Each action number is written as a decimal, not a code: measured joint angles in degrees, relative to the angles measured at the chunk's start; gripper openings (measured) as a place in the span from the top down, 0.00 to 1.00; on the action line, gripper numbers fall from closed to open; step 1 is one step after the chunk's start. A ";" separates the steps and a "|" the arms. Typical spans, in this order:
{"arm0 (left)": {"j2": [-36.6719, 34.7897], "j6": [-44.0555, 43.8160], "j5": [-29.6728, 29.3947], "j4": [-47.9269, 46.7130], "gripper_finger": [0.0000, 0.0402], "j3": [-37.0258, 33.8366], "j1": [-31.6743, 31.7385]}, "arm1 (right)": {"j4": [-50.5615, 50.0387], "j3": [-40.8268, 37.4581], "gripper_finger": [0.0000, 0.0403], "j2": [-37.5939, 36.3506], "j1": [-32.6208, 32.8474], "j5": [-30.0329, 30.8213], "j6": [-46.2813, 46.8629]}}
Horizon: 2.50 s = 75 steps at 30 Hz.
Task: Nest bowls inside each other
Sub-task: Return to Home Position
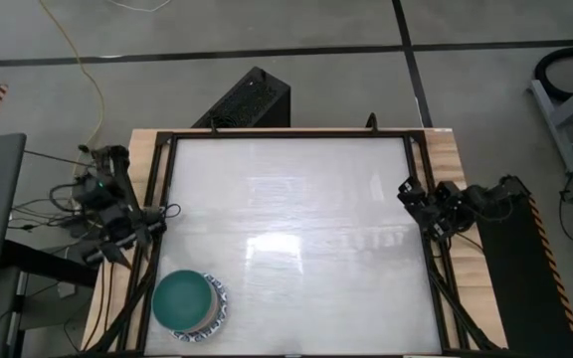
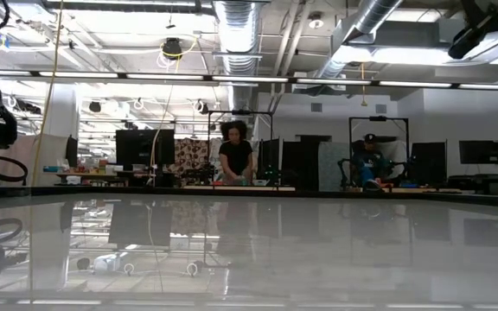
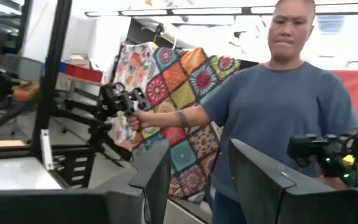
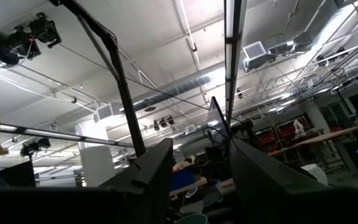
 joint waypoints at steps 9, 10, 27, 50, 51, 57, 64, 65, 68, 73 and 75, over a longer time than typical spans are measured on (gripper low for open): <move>-0.01 2.29 -1.14 15.62 0.63 -13.48 -0.02 | -1.56 0.00 0.55 0.00 0.00 -0.20 2.96; -0.01 1.70 -1.17 17.60 0.63 -15.24 -0.02 | -1.97 0.00 0.55 0.00 0.00 -0.21 3.18; 0.07 6.40 -5.75 19.01 0.63 -19.81 0.76 | -9.87 0.00 0.55 0.00 0.00 -0.26 3.73; 0.04 -2.33 20.07 12.15 0.63 -19.95 38.94 | -15.82 0.00 0.55 0.00 -0.13 0.00 -7.53; 0.04 -3.04 21.74 11.34 0.63 -19.97 41.22 | -16.28 0.00 0.55 0.00 -0.13 0.01 -7.88; 0.04 -5.04 27.66 7.32 0.63 -19.99 52.45 | -22.34 0.00 0.55 0.00 -0.13 1.16 -8.71; 0.04 -0.94 24.95 5.38 0.63 -19.99 55.67 | -30.28 0.00 0.55 0.13 -0.13 1.51 -10.98; 0.04 -0.52 24.10 4.87 0.63 -20.01 55.67 | -30.89 -0.01 0.55 0.14 -0.13 1.90 -10.78; 0.04 -0.56 21.59 3.39 0.63 -20.01 55.67 | -30.14 -0.11 0.55 0.00 -0.47 4.92 -13.27; 0.04 -1.05 20.98 2.85 0.63 -20.01 55.67 | -30.98 -0.13 0.55 0.00 -5.74 -0.57 -13.52; 0.04 -1.02 20.97 2.86 0.63 -20.01 55.67 | -33.95 -0.13 0.55 0.02 -9.40 -4.03 -10.45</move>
